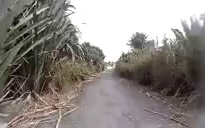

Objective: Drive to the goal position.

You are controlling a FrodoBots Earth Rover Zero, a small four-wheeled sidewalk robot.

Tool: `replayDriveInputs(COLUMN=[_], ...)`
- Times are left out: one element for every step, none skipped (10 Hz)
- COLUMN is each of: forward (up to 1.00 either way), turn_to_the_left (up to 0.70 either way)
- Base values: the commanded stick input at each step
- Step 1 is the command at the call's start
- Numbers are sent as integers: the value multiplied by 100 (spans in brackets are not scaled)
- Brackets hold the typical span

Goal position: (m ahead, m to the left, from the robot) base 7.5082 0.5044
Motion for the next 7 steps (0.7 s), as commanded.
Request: replayDriveInputs(forward=[100,100,100,100,100,100,100], turn_to_the_left=[0,0,0,0,-14,-39,-11])
